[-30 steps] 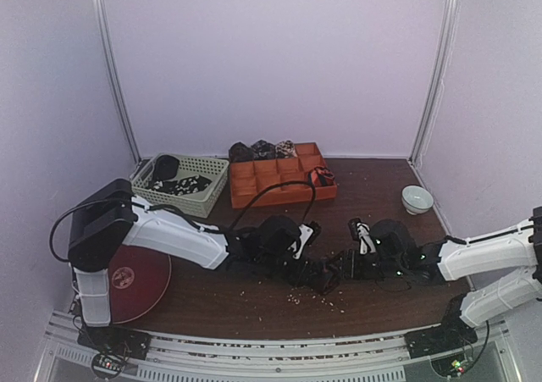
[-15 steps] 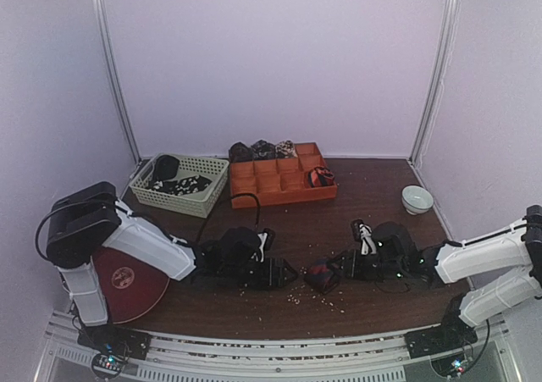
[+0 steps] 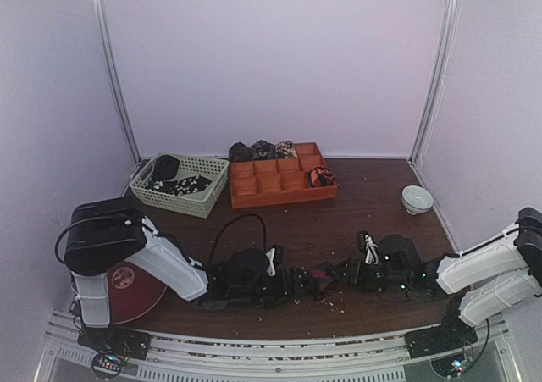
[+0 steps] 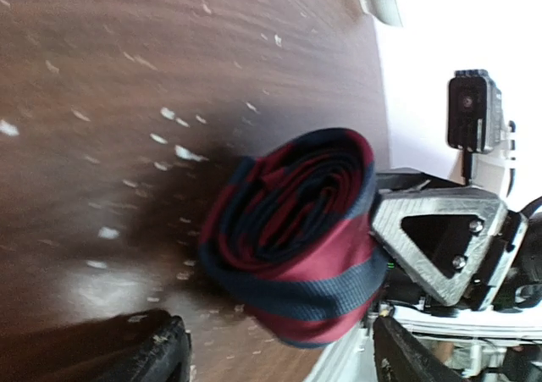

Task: Roll the ties
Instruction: Roll the tie at the center of the board.

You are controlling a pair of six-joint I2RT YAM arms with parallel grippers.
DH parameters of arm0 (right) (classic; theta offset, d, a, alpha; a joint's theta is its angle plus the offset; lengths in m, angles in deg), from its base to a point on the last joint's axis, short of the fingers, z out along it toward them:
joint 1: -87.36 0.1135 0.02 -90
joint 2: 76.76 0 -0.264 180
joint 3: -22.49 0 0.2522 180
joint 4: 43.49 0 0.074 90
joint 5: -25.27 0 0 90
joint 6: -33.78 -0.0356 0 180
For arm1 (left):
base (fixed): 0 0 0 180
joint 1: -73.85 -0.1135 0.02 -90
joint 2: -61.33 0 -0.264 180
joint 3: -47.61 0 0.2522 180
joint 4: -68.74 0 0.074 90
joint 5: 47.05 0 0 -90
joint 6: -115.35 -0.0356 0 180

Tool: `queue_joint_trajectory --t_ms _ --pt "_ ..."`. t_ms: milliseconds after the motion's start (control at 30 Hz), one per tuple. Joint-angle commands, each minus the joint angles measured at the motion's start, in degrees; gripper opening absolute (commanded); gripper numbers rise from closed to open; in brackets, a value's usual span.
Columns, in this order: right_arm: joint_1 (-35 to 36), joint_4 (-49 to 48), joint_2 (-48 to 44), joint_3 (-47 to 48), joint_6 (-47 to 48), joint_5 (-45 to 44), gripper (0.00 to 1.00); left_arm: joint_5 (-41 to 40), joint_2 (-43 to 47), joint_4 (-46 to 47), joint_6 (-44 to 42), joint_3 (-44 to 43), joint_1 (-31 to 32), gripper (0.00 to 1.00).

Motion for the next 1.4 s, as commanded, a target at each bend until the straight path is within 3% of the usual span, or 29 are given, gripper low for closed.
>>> queue_joint_trajectory --t_ms 0,67,600,833,967,1133,1367 --pt "1.01 3.36 -0.34 -1.66 -2.45 -1.01 0.39 -1.37 -4.02 10.35 5.84 -1.1 0.65 0.75" --pt "1.2 3.48 0.15 -1.08 -2.5 -1.25 0.39 -1.77 -5.6 13.99 6.15 -1.31 0.65 0.73" --pt "3.99 -3.78 5.92 -2.45 -6.85 -2.89 0.36 -3.96 -10.13 15.62 8.98 -2.72 0.73 0.65" --pt "4.64 -7.26 8.56 -3.93 -7.65 -2.51 0.34 -2.52 -10.69 9.19 7.58 -6.76 0.66 0.58" --pt "4.64 0.04 4.01 -1.59 -4.47 -4.7 0.36 -1.28 -10.84 6.21 7.78 -6.93 0.36 0.54" --pt "3.21 14.03 -3.65 3.82 1.14 -8.18 0.5 -0.36 -10.67 5.21 7.89 -5.86 -0.57 0.53" --pt "-1.92 26.1 -10.23 9.5 8.01 -8.29 0.56 0.46 -10.79 4.9 8.0 -4.97 -1.43 0.53"
